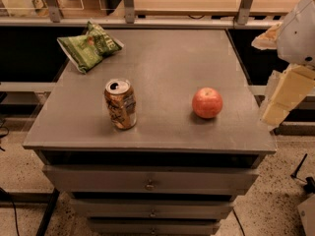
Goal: Knock orange can over
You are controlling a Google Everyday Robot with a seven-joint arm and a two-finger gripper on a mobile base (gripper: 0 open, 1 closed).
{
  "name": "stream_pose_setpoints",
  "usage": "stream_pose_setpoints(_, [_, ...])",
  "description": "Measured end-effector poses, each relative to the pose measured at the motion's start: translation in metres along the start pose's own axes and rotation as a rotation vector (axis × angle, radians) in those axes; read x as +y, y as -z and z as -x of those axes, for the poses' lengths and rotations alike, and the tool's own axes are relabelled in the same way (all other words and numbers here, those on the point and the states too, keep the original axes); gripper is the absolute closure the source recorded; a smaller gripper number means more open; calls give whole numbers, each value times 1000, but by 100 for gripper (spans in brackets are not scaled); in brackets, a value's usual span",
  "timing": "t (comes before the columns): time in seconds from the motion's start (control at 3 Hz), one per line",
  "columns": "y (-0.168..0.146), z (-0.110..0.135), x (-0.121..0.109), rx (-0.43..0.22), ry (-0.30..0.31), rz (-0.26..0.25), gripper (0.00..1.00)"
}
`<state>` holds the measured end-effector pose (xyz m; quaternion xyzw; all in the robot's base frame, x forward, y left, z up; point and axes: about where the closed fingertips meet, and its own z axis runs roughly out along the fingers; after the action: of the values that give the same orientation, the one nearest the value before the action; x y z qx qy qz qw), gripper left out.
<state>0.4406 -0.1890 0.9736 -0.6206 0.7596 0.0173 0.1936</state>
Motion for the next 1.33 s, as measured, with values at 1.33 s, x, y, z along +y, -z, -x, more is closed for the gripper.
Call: stream_pose_setpoints(1.33, [-71, 182, 45, -426, 252, 172, 0])
